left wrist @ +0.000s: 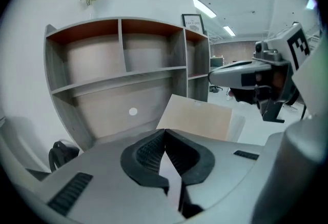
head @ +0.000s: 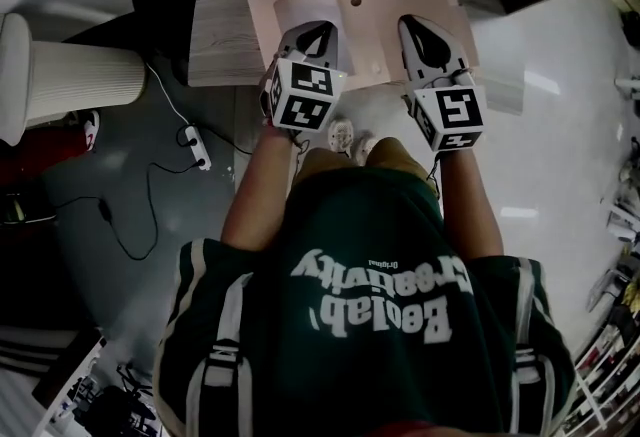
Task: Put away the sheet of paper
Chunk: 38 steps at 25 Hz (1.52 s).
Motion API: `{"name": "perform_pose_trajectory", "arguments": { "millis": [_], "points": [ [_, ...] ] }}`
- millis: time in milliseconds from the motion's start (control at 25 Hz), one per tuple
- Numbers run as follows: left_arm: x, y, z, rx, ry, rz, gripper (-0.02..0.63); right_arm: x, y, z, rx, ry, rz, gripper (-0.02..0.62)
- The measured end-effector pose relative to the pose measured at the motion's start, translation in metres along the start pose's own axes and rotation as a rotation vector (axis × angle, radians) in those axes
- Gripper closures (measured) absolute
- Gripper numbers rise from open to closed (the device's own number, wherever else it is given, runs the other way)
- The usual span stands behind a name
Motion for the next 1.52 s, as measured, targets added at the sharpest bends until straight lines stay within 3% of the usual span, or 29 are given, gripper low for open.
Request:
{"name": "perform_pose_trajectory", "arguments": {
  "millis": [360,1000,1520],
  "points": [
    [0.046,0.031,-0.036,0.003,0.064,-0.111,0.588,0.049,0.007,-0.009,-0.016,0.010,-0.044,0.558],
    [0.170,0.046,-0.121,0.048,0.212,-0.340,0.588,0.162,0.010,0.020,-0.002,0.053,-0.121,0.558],
    [0.201,0.053,-0.130,0.016,0.264,-0.406,0.588,0.188,0.022,0.029,0.045,0.025,-0.175,0.561]
  ]
}}
Point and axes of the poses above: the fingertips, and each gripper's own axes: x backward along the fingers, z to its left, y out of its top, the point moved 3 cm from there along x, backward along the fingers, and after that the axes turned 1 degree about -z, right-handed, at the moved point
